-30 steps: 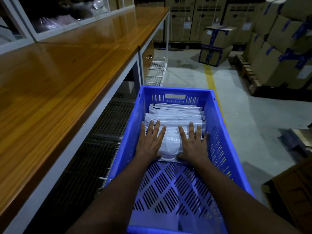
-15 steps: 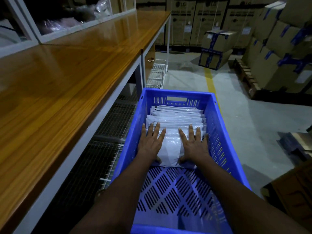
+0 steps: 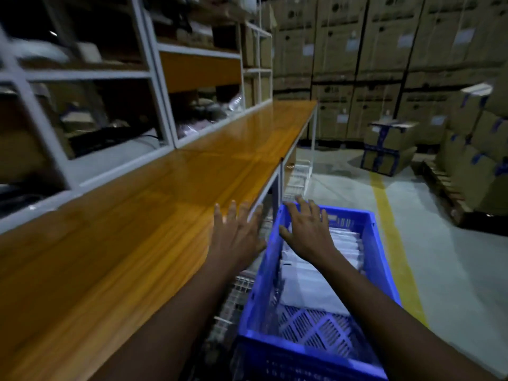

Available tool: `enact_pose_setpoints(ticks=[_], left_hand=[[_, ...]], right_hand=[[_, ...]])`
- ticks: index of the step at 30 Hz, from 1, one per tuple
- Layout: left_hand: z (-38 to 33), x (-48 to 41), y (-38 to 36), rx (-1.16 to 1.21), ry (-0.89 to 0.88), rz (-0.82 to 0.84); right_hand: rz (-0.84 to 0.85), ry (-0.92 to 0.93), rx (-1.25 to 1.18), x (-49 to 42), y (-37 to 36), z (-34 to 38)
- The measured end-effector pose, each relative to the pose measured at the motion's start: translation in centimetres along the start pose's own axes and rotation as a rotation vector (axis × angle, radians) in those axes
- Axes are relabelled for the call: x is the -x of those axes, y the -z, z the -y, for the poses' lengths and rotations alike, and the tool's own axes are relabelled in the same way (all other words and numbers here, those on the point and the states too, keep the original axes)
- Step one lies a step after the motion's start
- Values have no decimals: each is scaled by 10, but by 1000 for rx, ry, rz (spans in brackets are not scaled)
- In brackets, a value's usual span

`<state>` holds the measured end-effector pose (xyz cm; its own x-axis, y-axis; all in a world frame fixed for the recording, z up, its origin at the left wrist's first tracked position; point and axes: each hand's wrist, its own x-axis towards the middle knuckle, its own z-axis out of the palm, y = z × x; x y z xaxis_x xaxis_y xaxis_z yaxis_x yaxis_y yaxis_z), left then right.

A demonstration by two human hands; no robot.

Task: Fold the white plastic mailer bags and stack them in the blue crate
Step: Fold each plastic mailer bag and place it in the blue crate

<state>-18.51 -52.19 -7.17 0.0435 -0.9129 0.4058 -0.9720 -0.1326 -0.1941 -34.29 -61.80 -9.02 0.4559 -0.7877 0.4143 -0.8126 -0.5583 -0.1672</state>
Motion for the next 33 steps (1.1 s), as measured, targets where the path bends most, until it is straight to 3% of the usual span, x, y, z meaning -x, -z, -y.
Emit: enact_pose_setpoints(ticks=[4, 10, 16, 23, 28, 33], left_hand=[[66, 70, 64, -114, 184, -52], [151, 207, 138, -246, 502, -32], [212, 337, 167, -358, 740, 45], [262, 436, 161, -414, 945, 161], [284, 454, 151, -359, 1255, 307], [294, 451, 140, -325, 1288, 410]], right_hand=[[-128, 199, -193, 17, 29, 99], [-66, 490, -377, 64, 41, 259], [-3, 720, -486, 121, 25, 387], [56, 857, -490, 153, 4, 482], [86, 904, -467, 145, -8, 518], [137, 878, -488, 135, -7, 528]])
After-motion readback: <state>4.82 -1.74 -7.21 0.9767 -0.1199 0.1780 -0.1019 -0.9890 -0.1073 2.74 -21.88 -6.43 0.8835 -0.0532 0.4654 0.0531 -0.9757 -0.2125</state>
